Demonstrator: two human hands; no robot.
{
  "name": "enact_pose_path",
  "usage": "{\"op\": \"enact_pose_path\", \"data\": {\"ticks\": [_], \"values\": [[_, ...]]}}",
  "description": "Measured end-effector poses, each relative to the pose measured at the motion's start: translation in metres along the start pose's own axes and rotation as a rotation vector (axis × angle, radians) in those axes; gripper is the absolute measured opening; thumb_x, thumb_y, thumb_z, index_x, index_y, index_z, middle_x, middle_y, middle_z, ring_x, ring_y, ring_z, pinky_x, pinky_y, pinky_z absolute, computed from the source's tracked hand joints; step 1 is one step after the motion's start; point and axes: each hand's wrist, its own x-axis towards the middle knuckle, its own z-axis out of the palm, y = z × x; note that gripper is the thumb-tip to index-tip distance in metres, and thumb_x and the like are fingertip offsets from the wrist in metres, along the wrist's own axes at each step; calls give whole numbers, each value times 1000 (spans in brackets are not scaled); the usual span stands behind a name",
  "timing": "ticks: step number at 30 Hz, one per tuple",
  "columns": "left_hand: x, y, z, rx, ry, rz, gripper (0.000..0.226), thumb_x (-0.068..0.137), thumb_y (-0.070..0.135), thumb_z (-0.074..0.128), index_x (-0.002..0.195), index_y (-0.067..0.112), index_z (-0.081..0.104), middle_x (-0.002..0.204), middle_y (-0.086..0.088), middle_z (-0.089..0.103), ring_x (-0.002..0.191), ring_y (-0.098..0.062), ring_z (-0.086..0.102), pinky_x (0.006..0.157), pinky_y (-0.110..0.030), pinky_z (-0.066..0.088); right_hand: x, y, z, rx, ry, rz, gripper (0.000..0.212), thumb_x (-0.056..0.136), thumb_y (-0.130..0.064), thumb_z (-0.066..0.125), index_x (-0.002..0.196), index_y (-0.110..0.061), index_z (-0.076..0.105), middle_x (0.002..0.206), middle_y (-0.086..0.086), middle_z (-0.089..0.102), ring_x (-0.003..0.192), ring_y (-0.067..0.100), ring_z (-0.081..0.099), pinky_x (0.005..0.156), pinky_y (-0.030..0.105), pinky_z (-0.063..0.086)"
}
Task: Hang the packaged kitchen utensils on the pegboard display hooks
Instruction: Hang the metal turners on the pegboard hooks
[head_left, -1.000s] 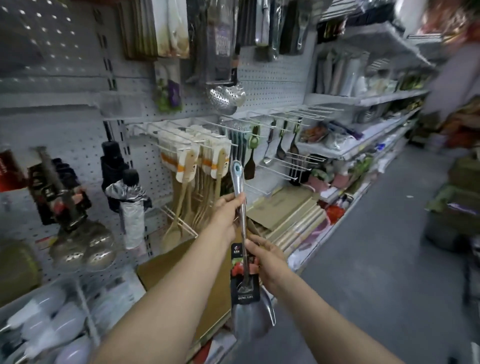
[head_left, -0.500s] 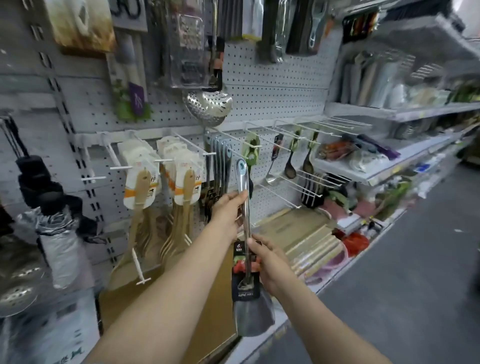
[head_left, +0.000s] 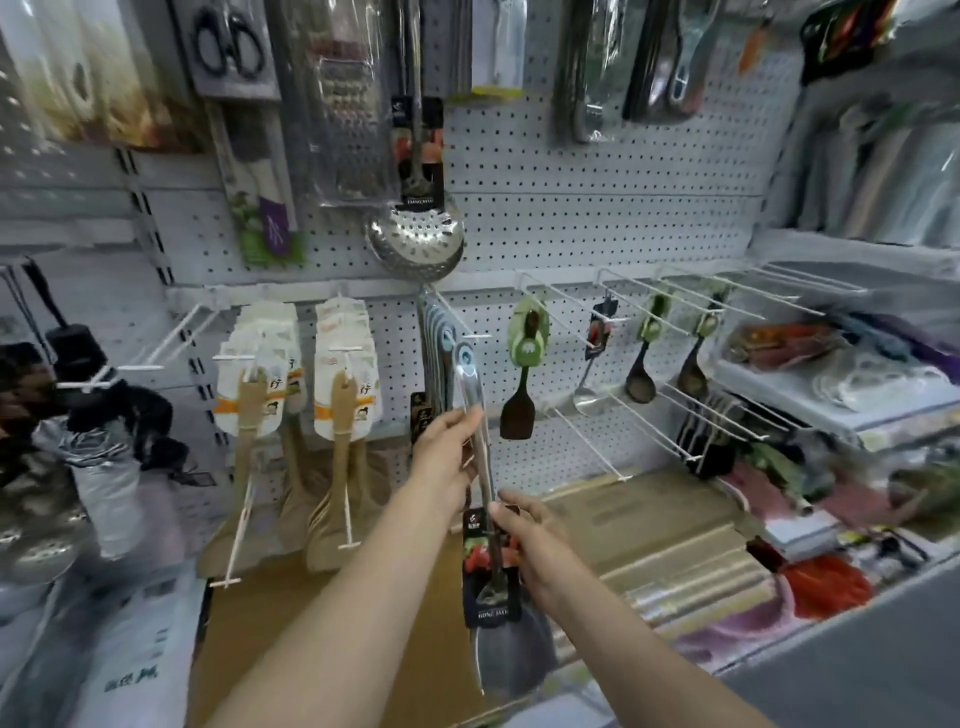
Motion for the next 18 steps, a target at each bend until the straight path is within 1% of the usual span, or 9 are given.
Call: {"op": "enact_pose_path", "data": {"ticks": [2,5,7,9,12,14,18], "values": [[4,0,4,12,34,18,24,89,20,75,111,15,67,94,-4,67,81,-19,59,77,-36,52,9,-4,-5,-13,-32,10,39,83,-15,81,119,-16,65,104,18,76,91,36,74,78,44,62],[12,-2,6,41,45,29,26,88,20,74,113,14,68,93,-3,68,83,-19,59,79,-35,51,21,-6,-11,-21,-56,29,38,84,-15,80,119,-16,64,105,18,76,96,39,73,82,47,62],[18,-5,5,60,47,40,27,88,20,74,114,13,68,92,-3,68,83,-18,59,76,-33,51,31,-6,-14,-34,-53,32,40,83,-15,80,120,-16,64,105,17,76,96,38,74,85,49,61],[27,-6,5,62,47,54,26,89,20,74,113,12,68,87,-1,68,77,-16,60,71,-31,50,44,-7,-15,-41,-37,33,41,81,-15,82,119,-17,66,106,16,76,96,36,74,88,52,60],[41,-6,6,58,54,65,23,90,18,74,111,12,68,82,-1,67,74,-15,61,69,-30,51,59,-11,-17,-46,-18,29,38,80,-15,83,115,-19,69,108,16,75,99,36,73,89,51,60],[49,-4,7,53,55,66,18,90,17,74,106,15,67,83,-1,66,74,-15,60,65,-28,50,68,-17,-17,-58,-17,22,36,82,-14,82,115,-18,70,103,15,77,98,34,73,86,46,60],[64,-3,8,39,52,73,17,90,18,74,105,17,66,84,0,68,78,-16,61,68,-30,50,84,-29,-19,-108,-18,9,31,85,-11,78,115,-18,70,95,10,78,81,22,75,66,33,57]]}}
